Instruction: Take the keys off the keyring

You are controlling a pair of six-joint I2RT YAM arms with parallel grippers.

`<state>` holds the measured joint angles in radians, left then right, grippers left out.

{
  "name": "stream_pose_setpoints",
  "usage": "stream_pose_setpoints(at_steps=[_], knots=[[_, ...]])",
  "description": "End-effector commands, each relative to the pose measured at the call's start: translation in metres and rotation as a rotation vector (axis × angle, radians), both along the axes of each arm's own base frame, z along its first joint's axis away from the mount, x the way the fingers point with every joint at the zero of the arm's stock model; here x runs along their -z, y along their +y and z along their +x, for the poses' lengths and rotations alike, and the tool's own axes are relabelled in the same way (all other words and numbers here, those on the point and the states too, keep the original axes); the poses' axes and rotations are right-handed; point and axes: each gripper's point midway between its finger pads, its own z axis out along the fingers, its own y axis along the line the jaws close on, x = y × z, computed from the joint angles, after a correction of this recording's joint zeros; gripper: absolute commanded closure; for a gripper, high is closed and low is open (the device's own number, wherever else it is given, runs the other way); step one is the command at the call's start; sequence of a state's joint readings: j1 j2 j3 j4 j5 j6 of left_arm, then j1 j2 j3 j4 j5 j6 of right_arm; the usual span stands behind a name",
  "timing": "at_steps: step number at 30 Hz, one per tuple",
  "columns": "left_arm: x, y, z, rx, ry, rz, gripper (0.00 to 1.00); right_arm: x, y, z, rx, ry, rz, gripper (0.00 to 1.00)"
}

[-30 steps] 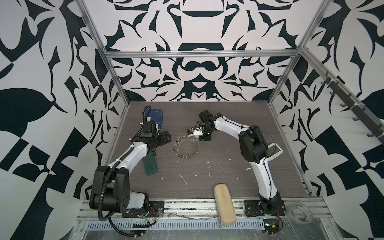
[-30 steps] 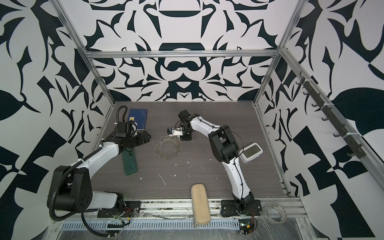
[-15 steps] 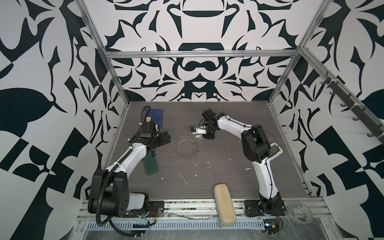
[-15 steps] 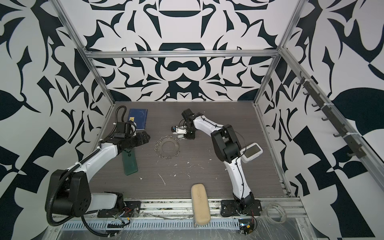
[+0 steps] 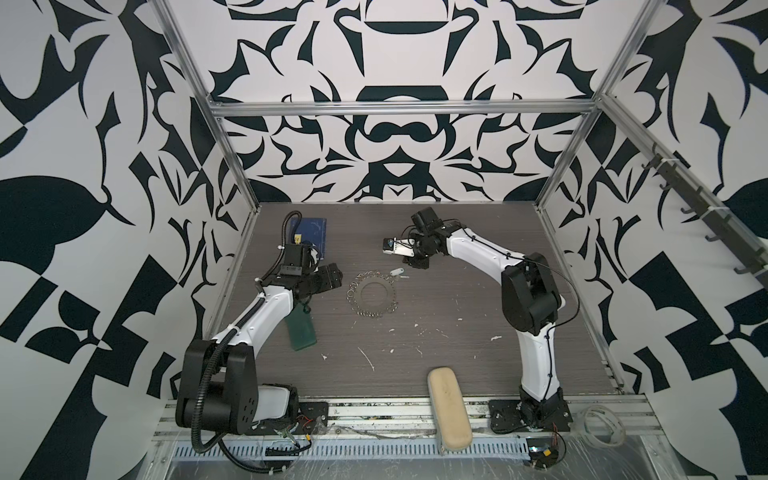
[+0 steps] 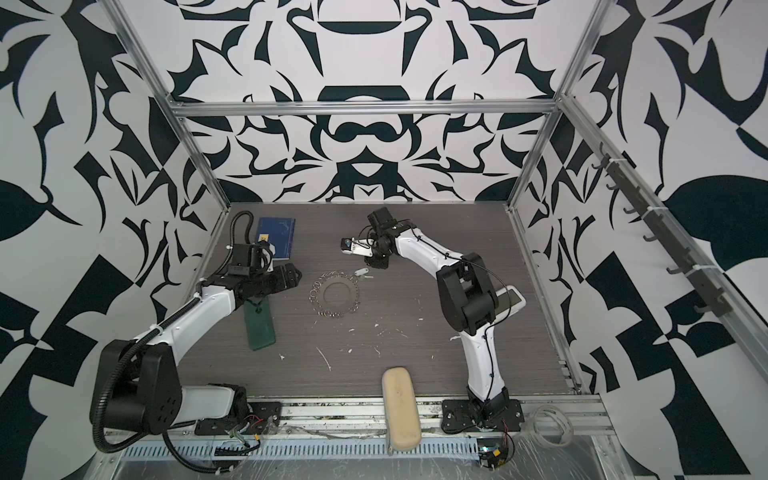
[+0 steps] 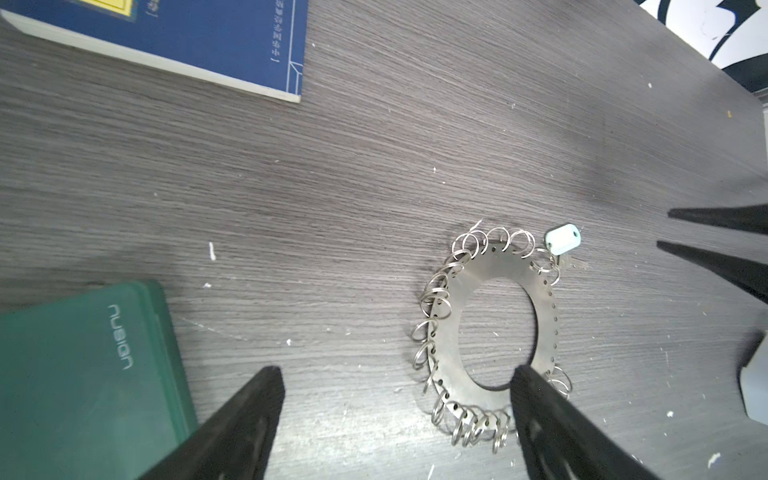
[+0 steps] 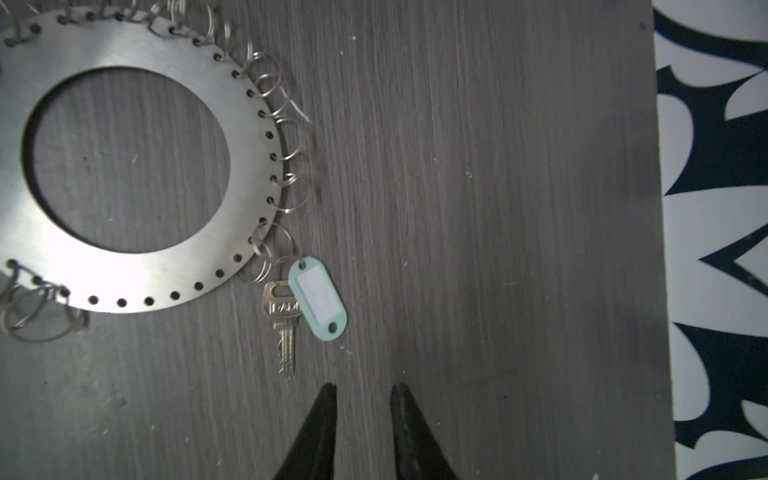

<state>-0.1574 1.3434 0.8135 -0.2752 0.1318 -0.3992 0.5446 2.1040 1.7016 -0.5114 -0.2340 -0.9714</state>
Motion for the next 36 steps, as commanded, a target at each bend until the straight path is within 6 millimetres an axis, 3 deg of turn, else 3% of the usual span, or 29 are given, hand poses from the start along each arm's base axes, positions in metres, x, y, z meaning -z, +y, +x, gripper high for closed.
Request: stream_pose_setpoints(at_steps=[1, 14, 25, 36], knots=[[-0.011, -0.004, -0.002, 0.022, -0.018, -0.017, 0.11, -0.005, 0.022, 0.005, -0.084, -0.071, 0.029, 0.73], [-0.009, -0.006, -0.004, 0.030, -0.011, -0.024, 0.11, 0.027, 0.032, -0.009, -0.156, -0.087, -0.024, 0.71], [-0.006, -0.005, -0.007, 0.033, -0.004, -0.019, 0.11, 0.043, 0.037, -0.021, -0.187, -0.069, -0.055, 0.70], [-0.006, -0.005, -0.008, 0.033, 0.000, -0.018, 0.11, 0.053, 0.037, -0.019, -0.182, -0.061, -0.077, 0.69]])
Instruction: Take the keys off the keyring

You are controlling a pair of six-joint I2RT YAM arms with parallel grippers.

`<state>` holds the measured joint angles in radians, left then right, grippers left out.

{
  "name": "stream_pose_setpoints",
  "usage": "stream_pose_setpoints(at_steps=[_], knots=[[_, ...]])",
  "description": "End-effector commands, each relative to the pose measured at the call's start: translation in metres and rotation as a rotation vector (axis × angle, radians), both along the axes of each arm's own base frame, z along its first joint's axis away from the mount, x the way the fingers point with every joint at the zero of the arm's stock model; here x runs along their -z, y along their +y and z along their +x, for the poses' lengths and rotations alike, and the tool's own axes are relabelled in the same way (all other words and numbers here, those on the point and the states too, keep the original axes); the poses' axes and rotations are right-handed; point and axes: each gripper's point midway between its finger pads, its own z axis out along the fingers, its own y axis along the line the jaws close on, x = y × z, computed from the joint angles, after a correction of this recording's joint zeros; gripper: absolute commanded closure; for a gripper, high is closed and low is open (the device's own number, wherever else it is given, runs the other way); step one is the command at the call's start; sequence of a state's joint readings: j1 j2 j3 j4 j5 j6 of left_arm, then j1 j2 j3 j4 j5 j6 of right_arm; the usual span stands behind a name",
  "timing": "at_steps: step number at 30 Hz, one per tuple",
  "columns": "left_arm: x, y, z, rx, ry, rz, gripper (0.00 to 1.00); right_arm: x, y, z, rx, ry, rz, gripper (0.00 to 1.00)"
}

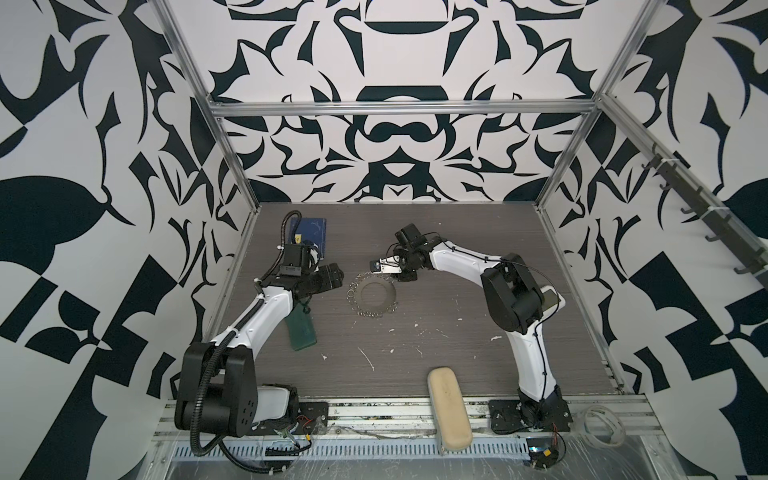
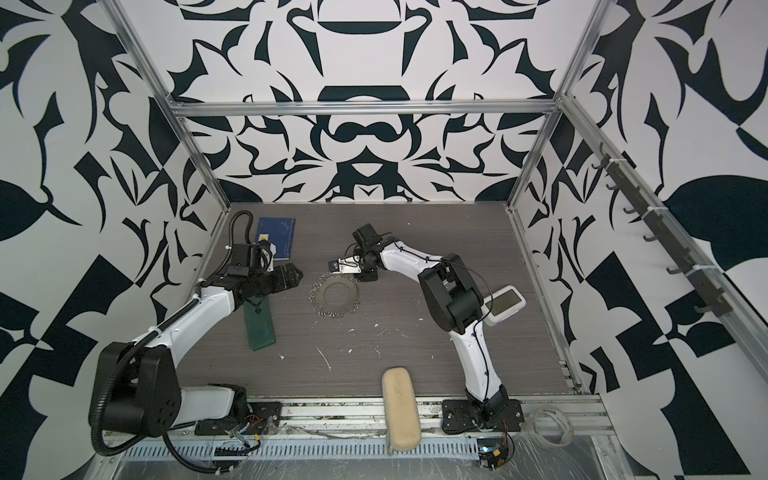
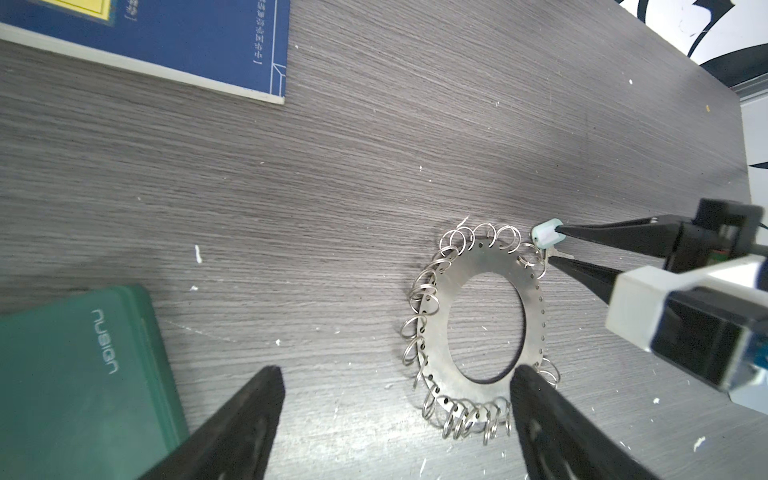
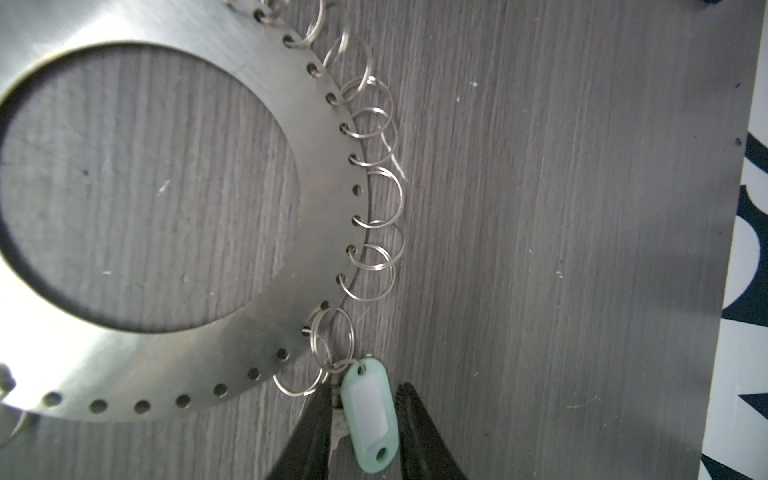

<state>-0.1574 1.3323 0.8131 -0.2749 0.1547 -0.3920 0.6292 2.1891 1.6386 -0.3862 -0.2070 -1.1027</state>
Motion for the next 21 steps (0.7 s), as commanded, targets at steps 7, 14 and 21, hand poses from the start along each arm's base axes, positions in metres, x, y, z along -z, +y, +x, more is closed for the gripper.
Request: stream_pose_setpoints(at_steps=[7, 14, 21], knots=[[-0.002, -0.001, -0.008, 0.013, 0.010, -0.003, 0.11, 0.005, 0.002, 0.004, 0.007, -0.008, -0.012, 0.69], [-0.002, -0.001, -0.008, 0.011, 0.009, -0.001, 0.11, 0.004, 0.010, -0.008, -0.028, 0.012, 0.005, 0.69], [-0.003, -0.001, -0.008, 0.010, 0.007, -0.003, 0.11, 0.006, 0.015, -0.022, -0.064, 0.028, 0.005, 0.69]])
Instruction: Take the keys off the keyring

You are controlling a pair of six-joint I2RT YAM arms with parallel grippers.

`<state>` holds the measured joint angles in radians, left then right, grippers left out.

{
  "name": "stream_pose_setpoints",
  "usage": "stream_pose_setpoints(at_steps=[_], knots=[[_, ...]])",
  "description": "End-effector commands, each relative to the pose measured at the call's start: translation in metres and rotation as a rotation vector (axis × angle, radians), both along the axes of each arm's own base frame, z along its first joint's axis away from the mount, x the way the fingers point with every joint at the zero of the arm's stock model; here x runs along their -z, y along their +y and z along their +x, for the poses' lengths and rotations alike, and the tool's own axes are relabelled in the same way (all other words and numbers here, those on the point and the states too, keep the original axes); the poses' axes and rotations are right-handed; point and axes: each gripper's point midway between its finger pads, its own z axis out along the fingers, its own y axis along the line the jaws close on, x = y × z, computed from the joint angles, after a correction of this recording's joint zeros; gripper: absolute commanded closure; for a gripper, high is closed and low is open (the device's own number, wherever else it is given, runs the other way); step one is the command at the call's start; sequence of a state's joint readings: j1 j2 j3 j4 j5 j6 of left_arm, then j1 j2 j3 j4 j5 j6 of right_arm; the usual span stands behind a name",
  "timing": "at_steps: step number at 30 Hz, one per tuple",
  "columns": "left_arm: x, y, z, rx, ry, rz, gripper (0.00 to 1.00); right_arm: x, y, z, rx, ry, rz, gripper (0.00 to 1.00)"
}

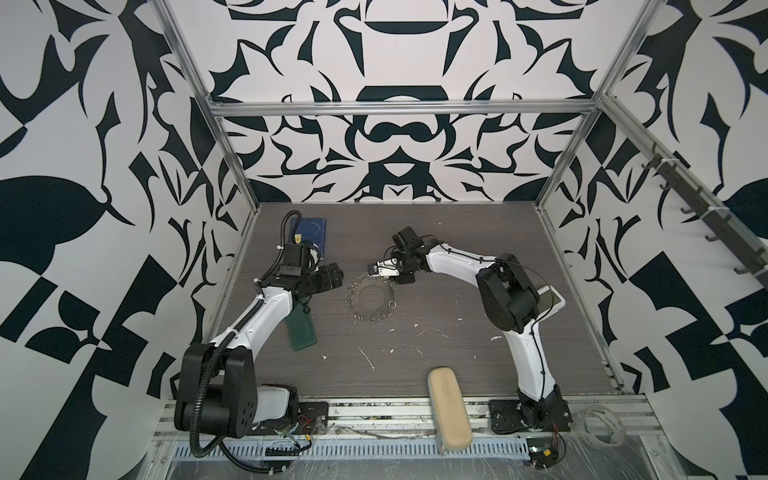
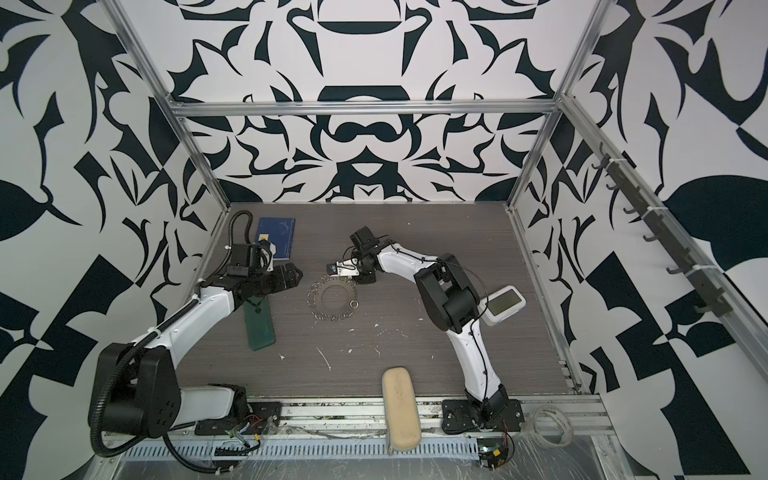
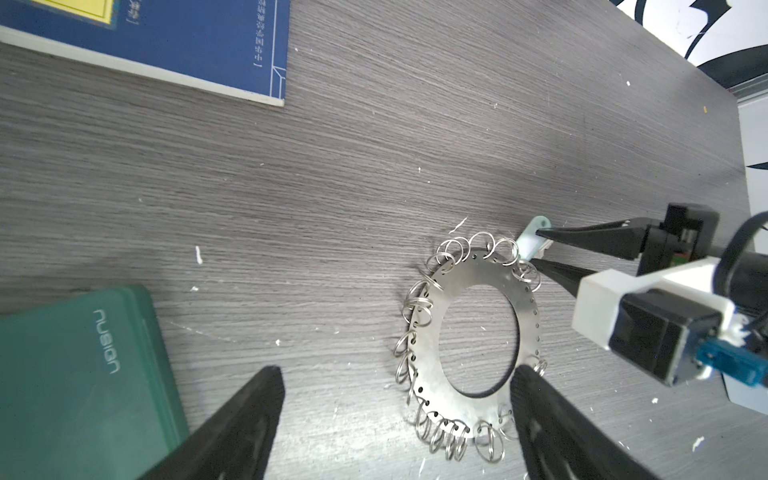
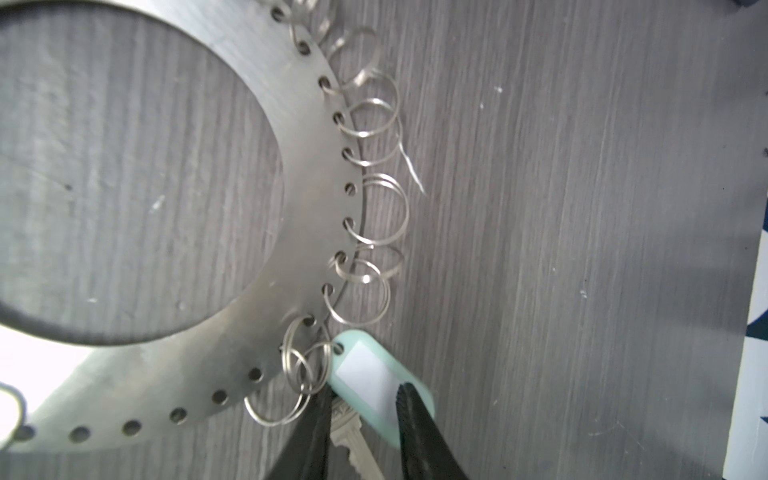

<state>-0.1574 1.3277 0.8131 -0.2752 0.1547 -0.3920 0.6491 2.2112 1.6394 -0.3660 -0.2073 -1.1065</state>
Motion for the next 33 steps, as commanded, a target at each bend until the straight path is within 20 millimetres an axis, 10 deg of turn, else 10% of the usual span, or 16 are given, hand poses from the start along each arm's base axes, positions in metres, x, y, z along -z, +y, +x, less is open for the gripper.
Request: stream_pose_setpoints(at_steps=[1, 33], knots=[[-0.001, -0.001, -0.008, 0.011, 0.012, -0.003, 0.11, -0.002, 0.005, -0.018, -0.041, 0.030, 0.006, 0.69], [-0.005, -0.003, -0.010, 0.019, 0.006, -0.014, 0.11, -0.009, -0.001, -0.061, -0.053, 0.157, 0.017, 0.72]])
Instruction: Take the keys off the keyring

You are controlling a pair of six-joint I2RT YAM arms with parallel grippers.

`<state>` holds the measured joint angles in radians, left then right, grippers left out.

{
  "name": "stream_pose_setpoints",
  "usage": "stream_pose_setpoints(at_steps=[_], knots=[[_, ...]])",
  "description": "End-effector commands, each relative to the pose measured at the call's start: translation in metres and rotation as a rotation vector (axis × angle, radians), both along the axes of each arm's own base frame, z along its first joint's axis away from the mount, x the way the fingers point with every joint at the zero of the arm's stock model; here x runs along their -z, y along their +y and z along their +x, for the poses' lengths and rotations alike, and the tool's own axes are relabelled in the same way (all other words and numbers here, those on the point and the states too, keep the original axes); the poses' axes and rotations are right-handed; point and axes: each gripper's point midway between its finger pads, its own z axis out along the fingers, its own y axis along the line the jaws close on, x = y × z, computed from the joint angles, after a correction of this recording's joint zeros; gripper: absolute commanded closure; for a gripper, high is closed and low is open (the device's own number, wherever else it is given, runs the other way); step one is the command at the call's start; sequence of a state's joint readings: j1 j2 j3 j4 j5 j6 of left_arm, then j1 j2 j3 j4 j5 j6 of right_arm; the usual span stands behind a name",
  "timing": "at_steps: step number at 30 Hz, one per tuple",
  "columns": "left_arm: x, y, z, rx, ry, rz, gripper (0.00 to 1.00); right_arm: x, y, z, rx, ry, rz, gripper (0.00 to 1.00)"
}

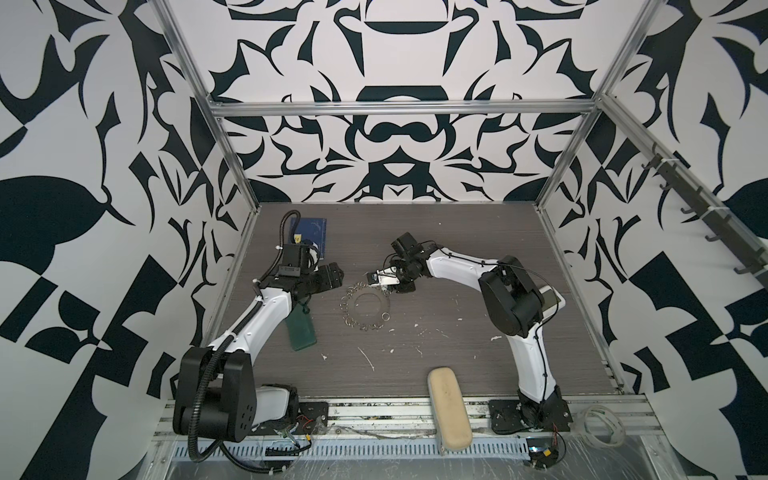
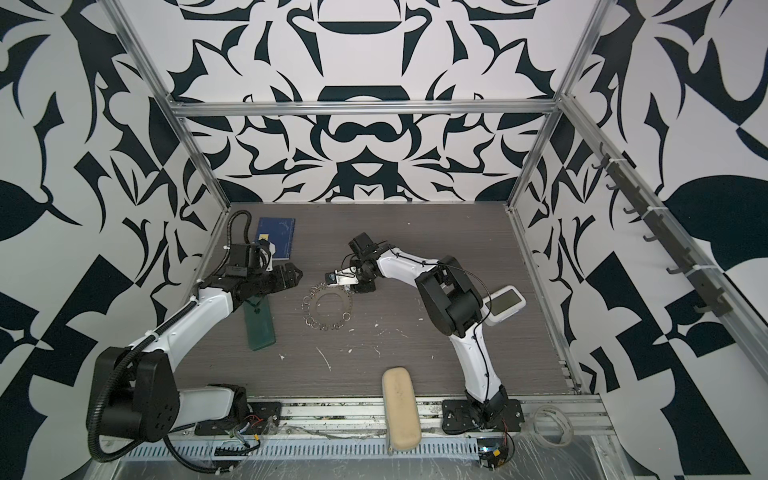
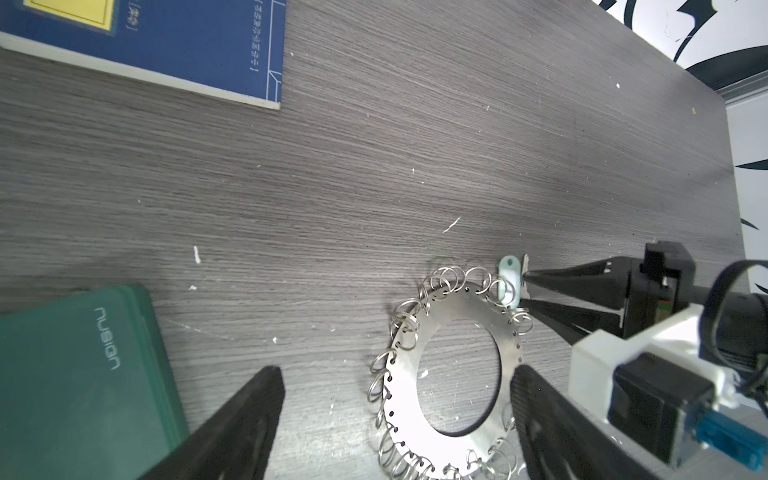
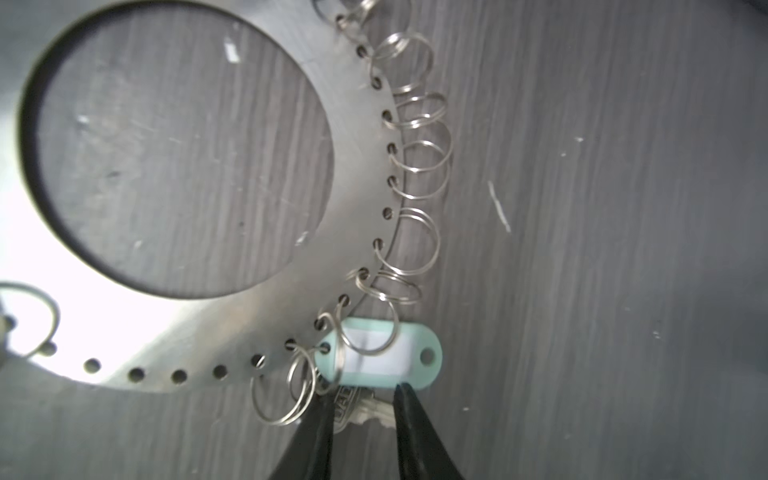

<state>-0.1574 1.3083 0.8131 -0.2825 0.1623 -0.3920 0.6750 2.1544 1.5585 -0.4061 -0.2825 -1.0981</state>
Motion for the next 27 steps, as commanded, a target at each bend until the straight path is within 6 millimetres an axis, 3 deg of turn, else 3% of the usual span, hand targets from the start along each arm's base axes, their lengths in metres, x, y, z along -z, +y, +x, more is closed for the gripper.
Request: stream_pose_setpoints(at_steps=[1, 10, 12, 16, 21, 27], knots=[[0.001, -0.002, -0.009, 0.014, 0.018, -0.006, 0.11, -0.011, -0.003, -0.022, 0.012, 0.070, 0.004, 0.72], [0.004, -0.002, -0.012, 0.014, 0.028, -0.007, 0.11, -0.012, 0.002, -0.047, 0.103, 0.103, 0.055, 0.68], [-0.005, -0.001, -0.014, 0.014, 0.000, -0.007, 0.11, -0.011, 0.000, -0.045, 0.124, 0.097, 0.054, 0.68], [-0.005, 0.000, -0.016, 0.016, 0.002, 0.001, 0.11, -0.013, -0.009, -0.040, 0.156, 0.093, 0.049, 0.68], [-0.006, 0.001, -0.016, 0.012, 0.001, 0.002, 0.10, -0.026, -0.014, -0.032, 0.180, 0.092, 0.053, 0.66], [-0.007, 0.001, -0.015, 0.010, -0.001, -0.002, 0.10, -0.047, -0.006, -0.031, 0.195, 0.135, 0.113, 0.66]])
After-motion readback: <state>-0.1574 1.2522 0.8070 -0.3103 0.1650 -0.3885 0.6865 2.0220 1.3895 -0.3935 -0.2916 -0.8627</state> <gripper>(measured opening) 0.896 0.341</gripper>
